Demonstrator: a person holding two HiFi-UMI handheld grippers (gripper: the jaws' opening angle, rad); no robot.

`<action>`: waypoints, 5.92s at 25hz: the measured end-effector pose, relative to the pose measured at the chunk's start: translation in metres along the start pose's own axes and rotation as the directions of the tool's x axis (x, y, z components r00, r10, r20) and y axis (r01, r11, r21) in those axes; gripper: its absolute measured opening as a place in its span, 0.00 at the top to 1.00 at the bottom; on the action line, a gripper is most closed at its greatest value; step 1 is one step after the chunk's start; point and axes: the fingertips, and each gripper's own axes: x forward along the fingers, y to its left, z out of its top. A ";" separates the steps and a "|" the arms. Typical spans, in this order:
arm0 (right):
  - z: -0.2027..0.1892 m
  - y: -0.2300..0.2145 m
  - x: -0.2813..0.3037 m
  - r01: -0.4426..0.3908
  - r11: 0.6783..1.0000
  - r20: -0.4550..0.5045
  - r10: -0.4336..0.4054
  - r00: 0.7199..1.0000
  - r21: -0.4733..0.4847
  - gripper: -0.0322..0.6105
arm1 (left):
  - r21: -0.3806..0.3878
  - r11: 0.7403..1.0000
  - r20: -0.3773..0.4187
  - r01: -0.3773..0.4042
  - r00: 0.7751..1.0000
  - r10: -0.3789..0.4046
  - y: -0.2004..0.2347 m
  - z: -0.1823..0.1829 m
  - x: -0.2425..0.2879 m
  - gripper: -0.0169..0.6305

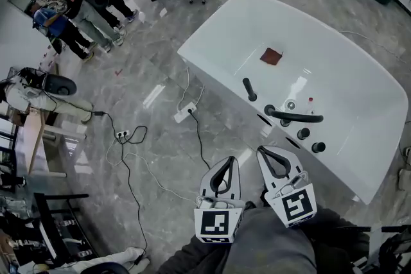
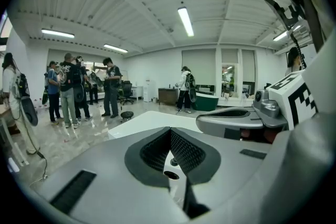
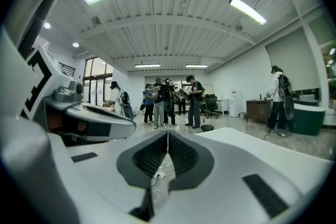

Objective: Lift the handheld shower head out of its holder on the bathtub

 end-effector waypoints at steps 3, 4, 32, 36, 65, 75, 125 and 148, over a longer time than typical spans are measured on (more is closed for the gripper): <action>0.004 -0.018 0.008 -0.006 1.000 0.002 0.006 1.000 0.005 0.94 | -0.009 1.000 -0.016 -0.017 1.000 0.017 -0.001 0.006 0.014 0.97; 0.005 -0.022 0.011 -0.009 1.000 0.001 0.009 1.000 0.009 0.94 | -0.010 1.000 -0.021 -0.020 1.000 0.019 -0.001 0.007 0.018 0.97; -0.005 -0.010 0.208 0.102 0.995 -0.131 -0.102 0.986 -0.002 0.94 | -0.054 0.991 -0.029 0.123 0.992 -0.124 0.186 0.006 0.129 0.97; 0.004 -0.005 0.231 0.128 0.992 -0.131 -0.128 0.983 -0.008 0.94 | -0.055 0.987 -0.019 0.150 0.988 -0.151 0.210 0.013 0.139 0.97; -0.006 -0.100 0.297 0.110 0.993 -0.121 -0.105 0.987 0.033 0.94 | -0.041 0.986 -0.135 0.160 0.977 -0.164 0.199 0.020 0.256 0.97; -0.020 -0.118 0.305 0.135 0.991 -0.151 -0.131 0.980 0.015 0.94 | -0.043 0.980 -0.159 0.194 0.967 -0.199 0.199 0.015 0.282 0.97; -0.198 -0.181 0.308 0.292 0.956 -0.303 -0.283 0.910 -0.019 0.74 | -0.004 0.953 -0.184 0.302 0.937 -0.298 0.167 -0.080 0.359 0.97; -0.096 -0.171 0.307 0.285 0.955 -0.175 -0.296 0.939 -0.086 0.75 | 0.009 0.958 -0.117 0.287 0.952 -0.284 0.183 -0.006 0.322 0.97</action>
